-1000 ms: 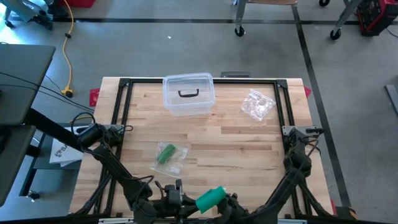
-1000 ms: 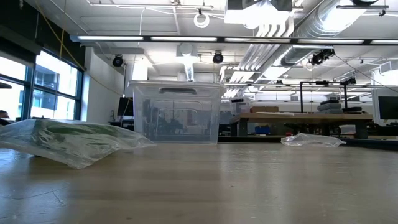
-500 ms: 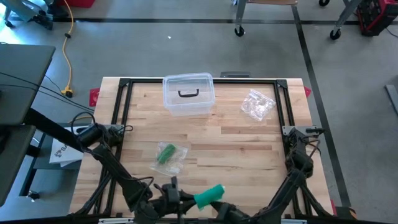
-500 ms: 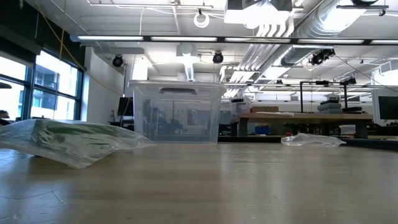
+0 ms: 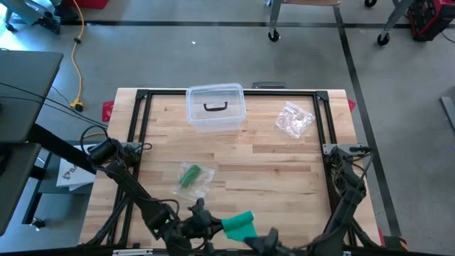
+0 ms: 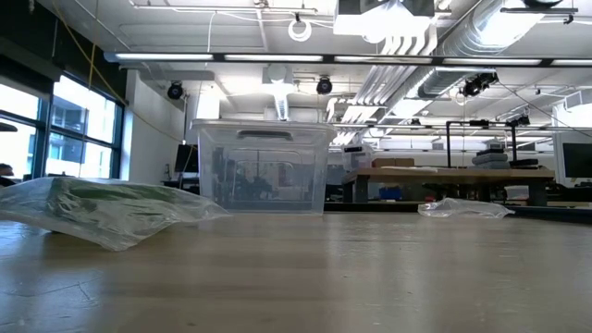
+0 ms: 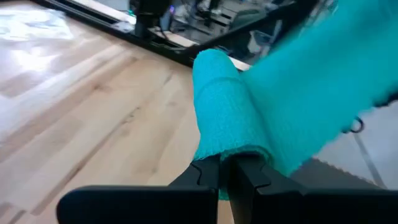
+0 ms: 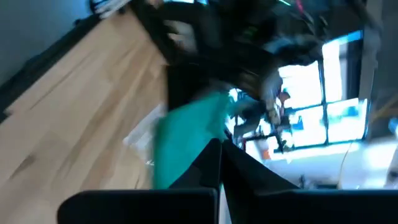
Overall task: Roll bandage
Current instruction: Roll the dark green bandage
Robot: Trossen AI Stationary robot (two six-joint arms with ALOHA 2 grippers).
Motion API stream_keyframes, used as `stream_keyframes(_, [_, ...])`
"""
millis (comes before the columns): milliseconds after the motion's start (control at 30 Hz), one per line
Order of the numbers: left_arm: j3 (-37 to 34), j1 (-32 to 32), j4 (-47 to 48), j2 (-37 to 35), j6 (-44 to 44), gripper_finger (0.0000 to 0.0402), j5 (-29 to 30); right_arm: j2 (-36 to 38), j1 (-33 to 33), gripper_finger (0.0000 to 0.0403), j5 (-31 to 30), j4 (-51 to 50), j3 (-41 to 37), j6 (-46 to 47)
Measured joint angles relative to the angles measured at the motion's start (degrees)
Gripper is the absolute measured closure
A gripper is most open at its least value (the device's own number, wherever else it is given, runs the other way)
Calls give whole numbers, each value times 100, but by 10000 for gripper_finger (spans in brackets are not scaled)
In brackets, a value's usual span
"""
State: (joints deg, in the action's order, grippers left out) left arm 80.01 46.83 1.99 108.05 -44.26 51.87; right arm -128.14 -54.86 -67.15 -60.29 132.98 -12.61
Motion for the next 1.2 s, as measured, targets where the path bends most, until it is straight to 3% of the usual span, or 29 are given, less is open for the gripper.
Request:
stream_keyframes(167, [8, 27, -67, -4, 128, 396, -518, 403, 296, 403, 45, -847, 56, 1268])
stream_keyframes(333, [8, 130, -70, -9, 128, 396, -854, 751, 704, 403, 971, -1480, 56, 2376])
stream_keyframes(600, [8, 155, -152, -11, 145, 396, -987, 785, 1333, 403, 2894, -851, -154, 2403])
stream_keyframes(800, [8, 204, -563, -9, 807, 396, -1209, 783, 1771, 403, 3345, -695, -565, 2352])
stream_keyframes(1033, [2, 534, -1340, -2, 2161, 396, -1374, 788, 2094, 403, 5604, 1122, -1721, 1625])
stream_keyframes(1200, [0, 775, -1519, -2, 2536, 396, -1062, 785, 2026, 403, 6884, 2570, -2290, 1452])
